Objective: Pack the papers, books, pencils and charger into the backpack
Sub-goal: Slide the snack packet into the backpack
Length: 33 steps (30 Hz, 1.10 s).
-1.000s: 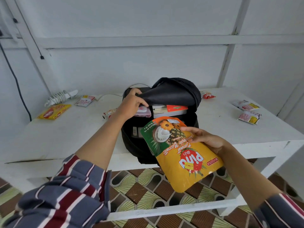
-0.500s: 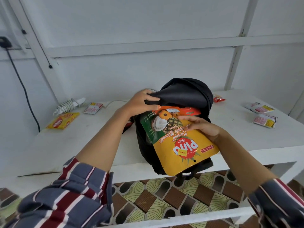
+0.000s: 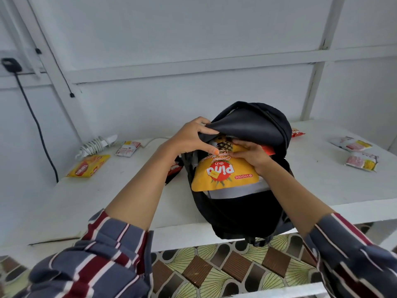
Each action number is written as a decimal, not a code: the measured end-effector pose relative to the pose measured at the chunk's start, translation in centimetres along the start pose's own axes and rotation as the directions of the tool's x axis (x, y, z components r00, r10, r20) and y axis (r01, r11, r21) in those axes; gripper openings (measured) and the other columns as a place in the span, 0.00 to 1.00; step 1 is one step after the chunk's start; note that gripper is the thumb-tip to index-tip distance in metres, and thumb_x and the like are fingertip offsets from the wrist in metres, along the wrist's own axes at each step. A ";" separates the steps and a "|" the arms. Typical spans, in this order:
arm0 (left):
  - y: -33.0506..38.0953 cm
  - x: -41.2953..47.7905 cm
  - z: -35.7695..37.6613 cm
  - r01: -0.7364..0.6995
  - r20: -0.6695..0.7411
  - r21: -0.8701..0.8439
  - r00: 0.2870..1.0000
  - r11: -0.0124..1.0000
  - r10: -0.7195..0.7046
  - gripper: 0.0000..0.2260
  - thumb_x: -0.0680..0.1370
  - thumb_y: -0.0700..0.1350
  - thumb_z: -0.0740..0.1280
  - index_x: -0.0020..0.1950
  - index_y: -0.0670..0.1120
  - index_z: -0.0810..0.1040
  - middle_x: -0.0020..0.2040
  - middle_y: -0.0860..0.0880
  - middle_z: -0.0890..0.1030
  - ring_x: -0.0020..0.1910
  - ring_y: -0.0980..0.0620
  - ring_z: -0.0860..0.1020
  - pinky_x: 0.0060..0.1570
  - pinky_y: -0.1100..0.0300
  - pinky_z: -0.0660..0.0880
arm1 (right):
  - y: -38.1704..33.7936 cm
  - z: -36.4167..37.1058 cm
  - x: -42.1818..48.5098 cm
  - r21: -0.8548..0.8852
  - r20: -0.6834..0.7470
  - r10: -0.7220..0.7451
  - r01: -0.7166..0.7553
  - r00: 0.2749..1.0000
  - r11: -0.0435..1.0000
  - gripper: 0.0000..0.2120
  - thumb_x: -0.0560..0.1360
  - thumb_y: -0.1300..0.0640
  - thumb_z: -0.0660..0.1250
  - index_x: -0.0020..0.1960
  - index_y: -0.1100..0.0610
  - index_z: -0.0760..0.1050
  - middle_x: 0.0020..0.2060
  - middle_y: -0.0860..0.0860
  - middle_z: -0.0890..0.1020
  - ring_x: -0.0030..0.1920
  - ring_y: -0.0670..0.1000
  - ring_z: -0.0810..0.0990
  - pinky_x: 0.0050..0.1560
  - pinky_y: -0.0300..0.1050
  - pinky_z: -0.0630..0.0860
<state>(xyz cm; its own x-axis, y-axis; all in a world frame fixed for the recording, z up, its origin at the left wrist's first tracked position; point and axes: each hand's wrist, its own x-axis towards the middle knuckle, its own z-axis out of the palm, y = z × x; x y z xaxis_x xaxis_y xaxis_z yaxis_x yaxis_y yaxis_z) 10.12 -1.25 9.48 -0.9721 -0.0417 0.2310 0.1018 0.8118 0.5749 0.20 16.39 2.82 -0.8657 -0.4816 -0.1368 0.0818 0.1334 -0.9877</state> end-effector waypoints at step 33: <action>0.3 0.2 0.1 0.043 -0.047 -0.001 0.998 0.999 -0.043 0.23 0.66 0.46 0.77 0.60 0.48 0.79 0.65 0.50 0.70 0.64 0.54 0.68 0.60 0.62 0.64 | 4.0 2.9 -2.9 -0.900 0.417 -0.311 0.435 0.854 -0.013 0.28 0.77 0.38 0.55 0.74 0.36 0.49 0.77 0.52 0.47 0.76 0.56 0.42 0.72 0.60 0.40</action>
<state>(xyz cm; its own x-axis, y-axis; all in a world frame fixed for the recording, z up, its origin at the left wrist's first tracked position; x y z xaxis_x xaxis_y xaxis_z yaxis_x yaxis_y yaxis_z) 9.95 -1.01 9.61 -0.9646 -0.1036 0.2427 0.0604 0.8084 0.5855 4.52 15.82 -0.97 -0.5590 -0.8139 0.1582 -0.8222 0.5689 0.0214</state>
